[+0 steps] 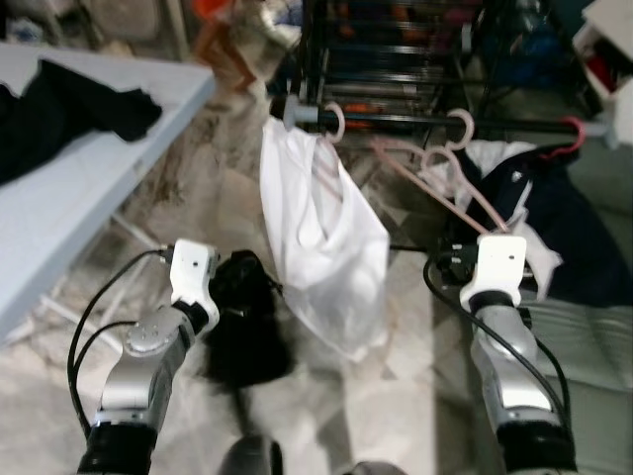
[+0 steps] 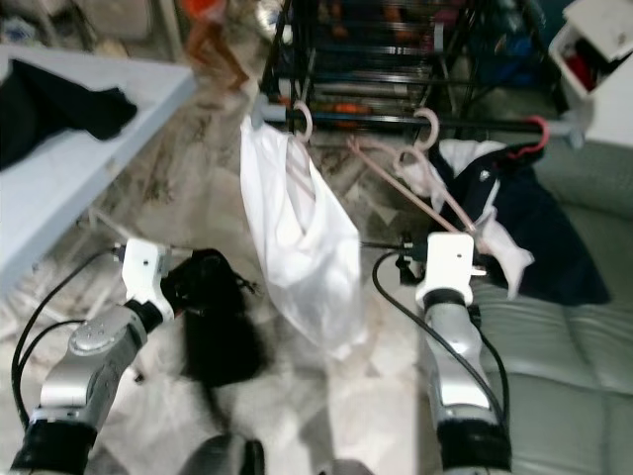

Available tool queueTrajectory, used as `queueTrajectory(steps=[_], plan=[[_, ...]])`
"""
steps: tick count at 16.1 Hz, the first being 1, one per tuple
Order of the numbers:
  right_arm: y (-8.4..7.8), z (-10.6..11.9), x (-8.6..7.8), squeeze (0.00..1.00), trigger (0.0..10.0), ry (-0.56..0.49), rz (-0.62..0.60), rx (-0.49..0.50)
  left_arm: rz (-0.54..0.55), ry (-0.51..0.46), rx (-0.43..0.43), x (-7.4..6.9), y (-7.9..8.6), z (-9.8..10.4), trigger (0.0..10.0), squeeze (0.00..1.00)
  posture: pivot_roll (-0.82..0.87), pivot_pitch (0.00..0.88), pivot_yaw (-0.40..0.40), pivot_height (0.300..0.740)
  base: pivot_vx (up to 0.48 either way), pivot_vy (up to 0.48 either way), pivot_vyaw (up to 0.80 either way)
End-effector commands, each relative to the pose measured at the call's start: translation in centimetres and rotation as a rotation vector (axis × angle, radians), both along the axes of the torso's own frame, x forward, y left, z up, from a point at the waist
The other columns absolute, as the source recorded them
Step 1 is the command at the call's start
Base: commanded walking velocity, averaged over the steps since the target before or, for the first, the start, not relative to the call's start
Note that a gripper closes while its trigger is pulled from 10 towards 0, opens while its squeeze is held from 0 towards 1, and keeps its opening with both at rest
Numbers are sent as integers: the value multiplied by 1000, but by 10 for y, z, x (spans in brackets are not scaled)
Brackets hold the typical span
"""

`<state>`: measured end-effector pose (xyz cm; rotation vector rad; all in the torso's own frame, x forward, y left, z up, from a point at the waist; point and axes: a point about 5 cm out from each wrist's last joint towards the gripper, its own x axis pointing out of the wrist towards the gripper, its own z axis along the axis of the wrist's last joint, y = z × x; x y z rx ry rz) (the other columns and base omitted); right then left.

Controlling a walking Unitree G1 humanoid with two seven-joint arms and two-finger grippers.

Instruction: Hang hanger

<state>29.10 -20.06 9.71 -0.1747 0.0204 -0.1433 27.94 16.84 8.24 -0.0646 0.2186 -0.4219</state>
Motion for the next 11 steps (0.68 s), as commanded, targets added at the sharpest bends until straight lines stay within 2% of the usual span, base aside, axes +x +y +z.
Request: queueTrajectory(steps=[1, 8, 11], plan=[[1, -1, 0, 0, 10000, 8, 2, 4, 9, -30, 2, 2, 3, 6, 10000, 0, -16, 72, 17, 740, 244, 416, -425], [5, -5, -1, 0, 10000, 22, 18, 2, -8, -29, 9, 3, -4, 4, 10000, 0, -26, 63, 13, 740, 242, 416, -527], [8, -5, 0, 0, 10000, 23, 29, 3, 3, -43, 27, 1, -7, 3, 10000, 0, -23, 61, 4, 740, 0, 91, -288]])
